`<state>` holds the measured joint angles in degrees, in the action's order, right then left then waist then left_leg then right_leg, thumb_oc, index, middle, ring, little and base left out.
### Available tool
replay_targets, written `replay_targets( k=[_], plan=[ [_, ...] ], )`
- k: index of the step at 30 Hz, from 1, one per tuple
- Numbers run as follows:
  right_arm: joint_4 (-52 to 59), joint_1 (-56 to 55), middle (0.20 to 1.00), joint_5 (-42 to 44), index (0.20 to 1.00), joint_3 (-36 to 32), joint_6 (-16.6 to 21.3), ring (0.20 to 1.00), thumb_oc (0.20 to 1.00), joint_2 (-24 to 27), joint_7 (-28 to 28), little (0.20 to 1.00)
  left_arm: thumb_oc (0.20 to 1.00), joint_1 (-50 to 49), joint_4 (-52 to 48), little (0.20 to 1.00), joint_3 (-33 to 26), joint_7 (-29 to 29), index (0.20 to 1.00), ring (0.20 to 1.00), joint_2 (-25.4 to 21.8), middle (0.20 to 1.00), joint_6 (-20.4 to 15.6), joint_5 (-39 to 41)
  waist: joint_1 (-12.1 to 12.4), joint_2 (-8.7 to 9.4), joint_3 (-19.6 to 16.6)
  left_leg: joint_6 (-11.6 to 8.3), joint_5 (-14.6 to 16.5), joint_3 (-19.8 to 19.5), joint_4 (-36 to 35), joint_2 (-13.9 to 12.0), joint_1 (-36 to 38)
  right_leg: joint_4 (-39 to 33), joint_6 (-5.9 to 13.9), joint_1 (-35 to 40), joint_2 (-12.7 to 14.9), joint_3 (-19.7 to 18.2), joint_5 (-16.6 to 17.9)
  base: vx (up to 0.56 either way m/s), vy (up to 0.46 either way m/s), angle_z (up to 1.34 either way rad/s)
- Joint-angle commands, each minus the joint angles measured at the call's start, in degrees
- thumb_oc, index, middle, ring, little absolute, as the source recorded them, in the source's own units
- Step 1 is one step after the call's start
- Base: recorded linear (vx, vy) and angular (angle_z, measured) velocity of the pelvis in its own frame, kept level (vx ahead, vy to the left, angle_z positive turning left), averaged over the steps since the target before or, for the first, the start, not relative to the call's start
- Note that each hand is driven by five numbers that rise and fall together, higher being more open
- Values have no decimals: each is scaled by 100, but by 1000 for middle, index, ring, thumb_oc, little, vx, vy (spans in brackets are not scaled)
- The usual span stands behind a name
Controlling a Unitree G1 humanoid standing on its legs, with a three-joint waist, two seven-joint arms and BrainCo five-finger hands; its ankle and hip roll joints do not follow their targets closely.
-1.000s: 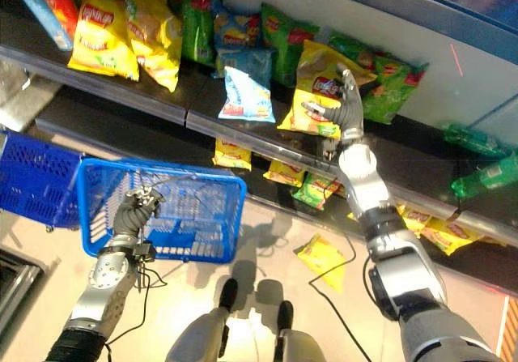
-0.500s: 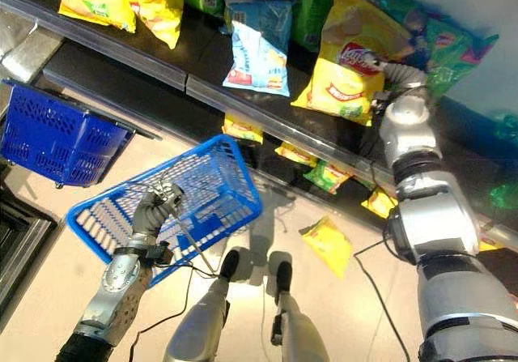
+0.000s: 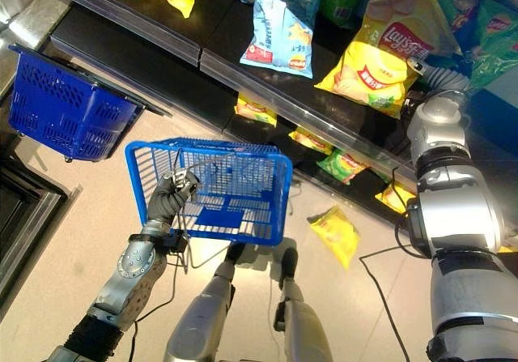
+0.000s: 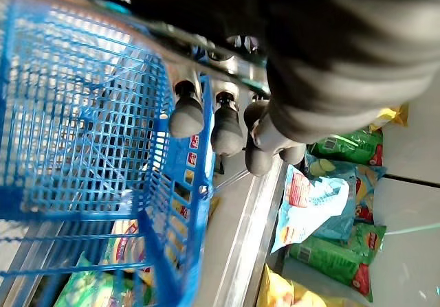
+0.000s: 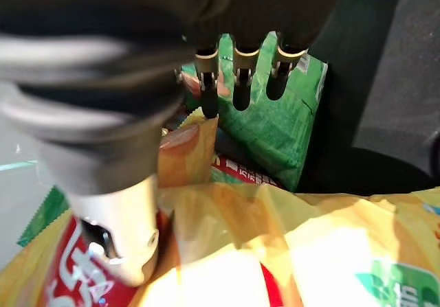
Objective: Pick up the snacks into the basket
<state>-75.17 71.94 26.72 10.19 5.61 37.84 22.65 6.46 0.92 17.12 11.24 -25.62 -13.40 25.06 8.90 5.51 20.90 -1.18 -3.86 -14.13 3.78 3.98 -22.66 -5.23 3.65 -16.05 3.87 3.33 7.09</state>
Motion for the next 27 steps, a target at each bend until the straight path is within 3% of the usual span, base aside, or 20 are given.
replay_targets(
  k=[1, 12, 26, 27],
  plan=[
    [127, 316, 1000, 363, 1000, 602, 149, 1000, 1000, 408, -251, 1000, 200, 211, -1291, 200, -245, -1, 200, 200, -48, 200, -692, -256, -4, 79, -142, -50, 581, 18, 375, 149, 101, 665, 478, -178, 215, -111, -483, 0, 0, 0],
    [438, 446, 1000, 1706, 1000, 644, 290, 1000, 1000, 406, -992, 1000, 200, 160, -1298, 200, -378, -144, 200, 200, 27, 200, -604, -128, -5, 204, 97, -127, 520, -26, 381, 89, -30, 705, 430, -280, 156, -73, -505, -1, -2, 0],
    [491, 700, 1000, 2438, 1000, 587, 324, 1000, 1000, 76, -1195, 1000, 200, 147, -1303, 200, -407, -173, 200, 200, 67, 200, -515, -20, 65, 214, 166, -166, 451, -63, 235, 64, 13, 629, 412, -211, 171, 23, -523, -1, -2, 1],
    [505, 716, 755, 2448, 755, 599, 322, 755, 755, 65, -1208, 755, 200, 154, -1313, 200, -404, -175, 200, 200, 72, 200, -515, -16, 69, 215, 168, -168, 449, -63, 230, 63, 15, 628, 413, -209, 172, 27, -527, 0, 0, 0]
  ],
)
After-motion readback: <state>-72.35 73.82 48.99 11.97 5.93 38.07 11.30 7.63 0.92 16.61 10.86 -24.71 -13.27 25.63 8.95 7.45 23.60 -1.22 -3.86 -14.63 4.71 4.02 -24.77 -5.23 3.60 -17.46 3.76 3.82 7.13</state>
